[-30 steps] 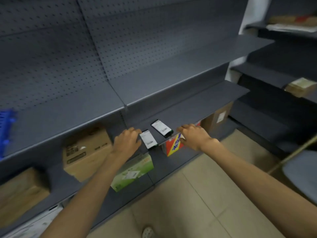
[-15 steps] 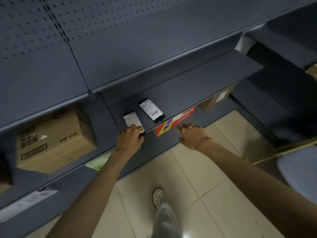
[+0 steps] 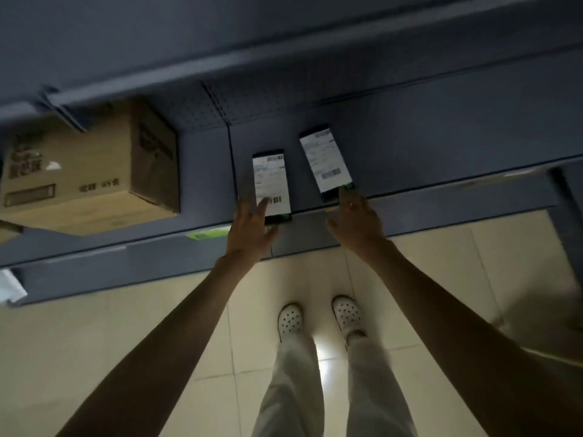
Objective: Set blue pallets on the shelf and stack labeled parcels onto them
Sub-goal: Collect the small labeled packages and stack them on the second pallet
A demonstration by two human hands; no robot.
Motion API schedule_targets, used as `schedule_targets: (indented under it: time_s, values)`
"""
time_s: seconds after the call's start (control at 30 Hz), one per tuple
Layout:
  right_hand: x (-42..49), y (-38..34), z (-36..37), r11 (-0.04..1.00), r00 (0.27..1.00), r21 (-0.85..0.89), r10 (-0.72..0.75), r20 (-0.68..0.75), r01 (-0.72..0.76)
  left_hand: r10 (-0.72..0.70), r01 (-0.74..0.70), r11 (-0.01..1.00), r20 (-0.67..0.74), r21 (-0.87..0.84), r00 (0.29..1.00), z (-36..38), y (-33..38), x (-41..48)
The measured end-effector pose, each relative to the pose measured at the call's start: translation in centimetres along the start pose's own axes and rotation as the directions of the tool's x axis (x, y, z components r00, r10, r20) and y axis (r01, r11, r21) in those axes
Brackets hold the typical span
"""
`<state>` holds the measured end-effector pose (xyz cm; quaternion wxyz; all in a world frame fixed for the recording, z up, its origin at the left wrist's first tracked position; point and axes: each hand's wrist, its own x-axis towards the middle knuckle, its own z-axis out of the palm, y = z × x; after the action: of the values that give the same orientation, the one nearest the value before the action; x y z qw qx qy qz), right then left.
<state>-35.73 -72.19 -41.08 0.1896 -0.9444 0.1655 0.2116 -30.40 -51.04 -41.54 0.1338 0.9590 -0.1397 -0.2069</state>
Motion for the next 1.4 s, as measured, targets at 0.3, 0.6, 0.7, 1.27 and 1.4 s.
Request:
schedule_targets:
  time_s: [0.3,0.6,0.7,1.27,1.4]
  values:
    - [9.0,2.0,3.4,0.989,0.991,0.133,-0.044,-0.125,0.06,-0.326,0.286,0.918,-0.114,-0.274,0.938,6.8,3.2,5.2]
    - [7.6,0.8,2.8,0.964,0.984,0.209,-0.145,-0.104,0.164,-0.436,0.342,0.862,-0.201,-0.375,0.877,6.8,4.0,2.7]
    - [4.6,-0.1,2.4,0.966,0.982,0.176,-0.183,-0.054,0.19,-0.486,0.398,0.839,-0.183,-0.371,0.855,6.0,3.3,-0.7]
    - [-13.7,-23.5,4.9,0.745,0.743,-0.049,-0.654,0.14,0.665,-0.795,0.564,0.588,-0.283,-0.581,0.537,-2.7,-12.5,-29.2]
    - [-21.9,-30.6,6.9,0.64,0.635,-0.022,-0.756,0.156,0.768,-0.827,0.543,0.553,-0.337,-0.632,0.449,-4.9,-17.1,-40.2]
